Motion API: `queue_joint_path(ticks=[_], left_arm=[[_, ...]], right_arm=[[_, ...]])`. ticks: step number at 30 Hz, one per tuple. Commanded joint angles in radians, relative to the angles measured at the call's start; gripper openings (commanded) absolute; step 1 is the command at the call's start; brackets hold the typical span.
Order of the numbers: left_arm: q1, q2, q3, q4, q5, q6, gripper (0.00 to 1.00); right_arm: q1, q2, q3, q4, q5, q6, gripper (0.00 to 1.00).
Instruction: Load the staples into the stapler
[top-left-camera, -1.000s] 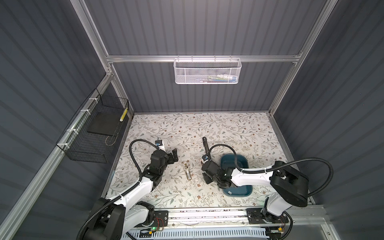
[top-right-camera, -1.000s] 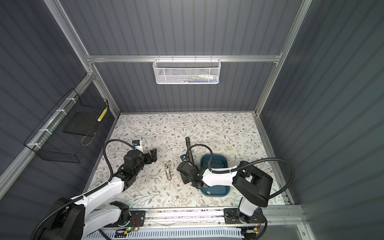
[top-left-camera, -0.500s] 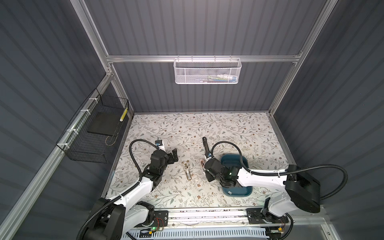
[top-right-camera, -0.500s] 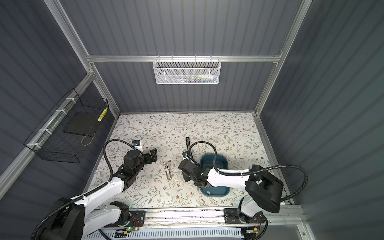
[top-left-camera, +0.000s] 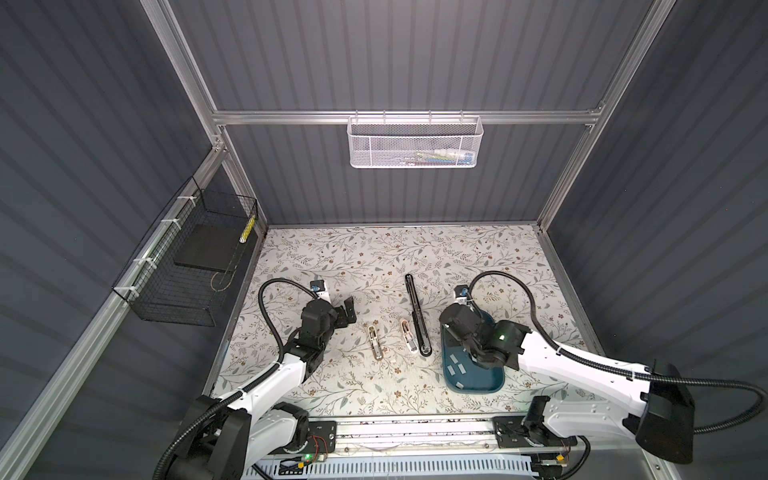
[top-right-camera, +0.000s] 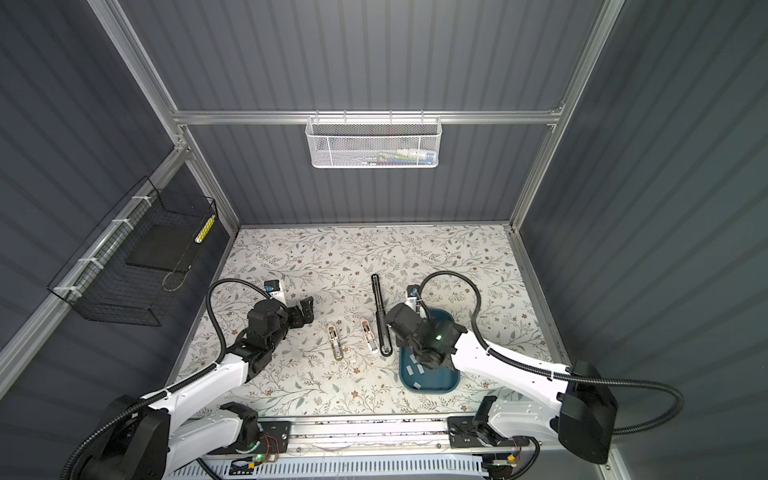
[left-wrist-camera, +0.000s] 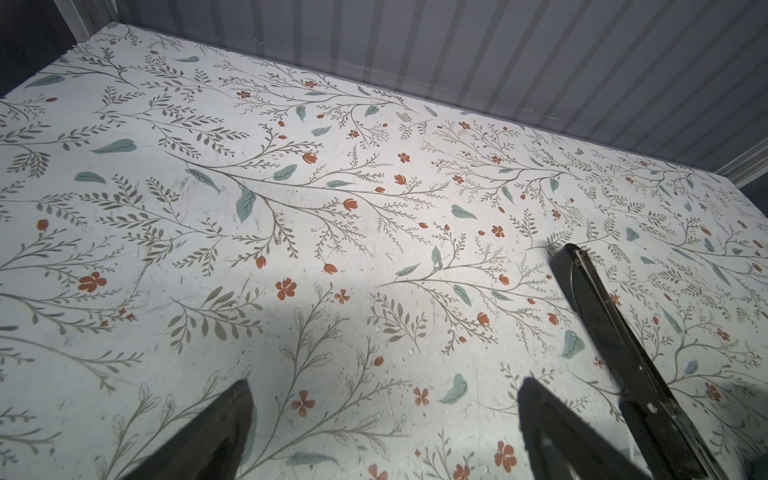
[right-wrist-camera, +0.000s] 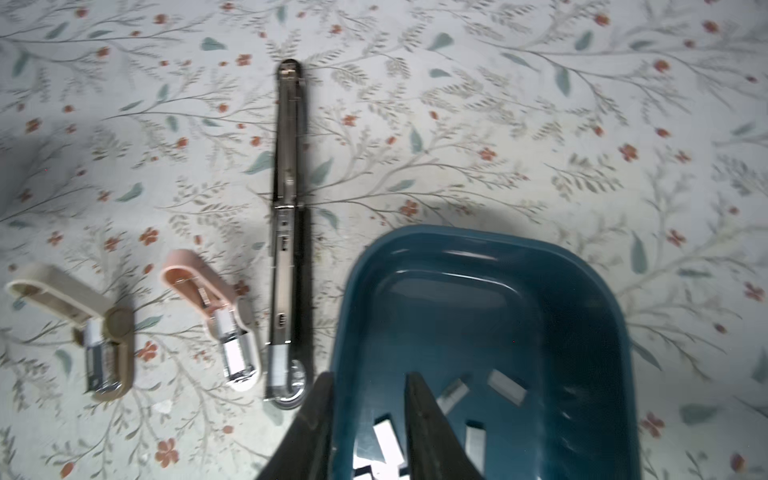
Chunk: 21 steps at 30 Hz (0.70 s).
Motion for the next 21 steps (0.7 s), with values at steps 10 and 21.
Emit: queue_joint_path(ticks=[10, 21], left_arm=[[0.007, -0.033, 0.007, -0.023, -0.009, 0.015, 1.0], [0.007, -0.002, 0.017, -0.029, -0.026, 0.021, 1.0]], right_arm=[[-0.14, 0.06, -0.057, -0.14, -0.154, 0.173, 0.33], [-0.212, 0.101, -0.089, -0.154, -0.224, 0.196, 0.32]])
